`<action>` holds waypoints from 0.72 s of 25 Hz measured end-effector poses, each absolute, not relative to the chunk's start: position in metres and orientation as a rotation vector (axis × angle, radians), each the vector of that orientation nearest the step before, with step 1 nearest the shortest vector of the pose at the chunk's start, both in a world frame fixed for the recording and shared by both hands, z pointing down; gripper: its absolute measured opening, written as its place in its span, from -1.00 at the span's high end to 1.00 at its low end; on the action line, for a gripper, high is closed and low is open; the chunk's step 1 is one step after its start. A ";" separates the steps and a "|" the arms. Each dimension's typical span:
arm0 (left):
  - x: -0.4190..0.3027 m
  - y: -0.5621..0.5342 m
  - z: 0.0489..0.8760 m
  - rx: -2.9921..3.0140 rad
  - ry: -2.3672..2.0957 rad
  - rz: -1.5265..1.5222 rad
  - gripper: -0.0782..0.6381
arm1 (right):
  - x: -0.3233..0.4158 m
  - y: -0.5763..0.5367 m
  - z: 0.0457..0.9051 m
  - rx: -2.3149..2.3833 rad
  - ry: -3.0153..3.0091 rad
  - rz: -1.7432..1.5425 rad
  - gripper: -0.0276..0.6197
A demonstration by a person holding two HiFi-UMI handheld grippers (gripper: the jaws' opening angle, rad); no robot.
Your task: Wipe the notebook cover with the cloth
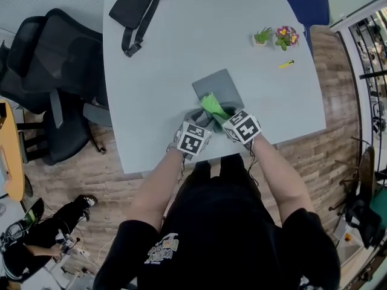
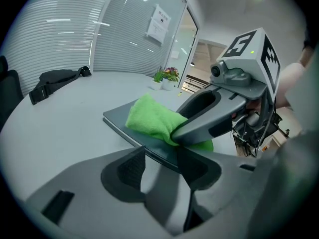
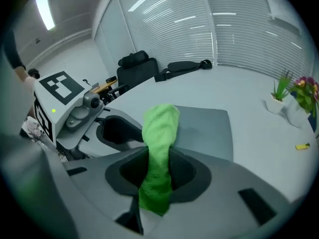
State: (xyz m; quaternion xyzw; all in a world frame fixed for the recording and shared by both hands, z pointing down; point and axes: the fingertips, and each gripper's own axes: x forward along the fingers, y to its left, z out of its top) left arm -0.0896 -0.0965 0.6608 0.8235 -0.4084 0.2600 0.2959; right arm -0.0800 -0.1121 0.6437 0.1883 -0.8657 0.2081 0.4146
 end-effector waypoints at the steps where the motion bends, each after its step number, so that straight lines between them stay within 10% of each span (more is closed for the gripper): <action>1: -0.090 -0.096 0.661 2.190 -1.087 0.693 0.25 | -0.083 -0.113 0.645 0.444 -2.167 0.514 0.57; 18: -0.093 -0.097 0.662 2.179 -1.096 0.694 0.24 | -0.086 -0.118 0.656 0.317 -2.108 0.497 0.57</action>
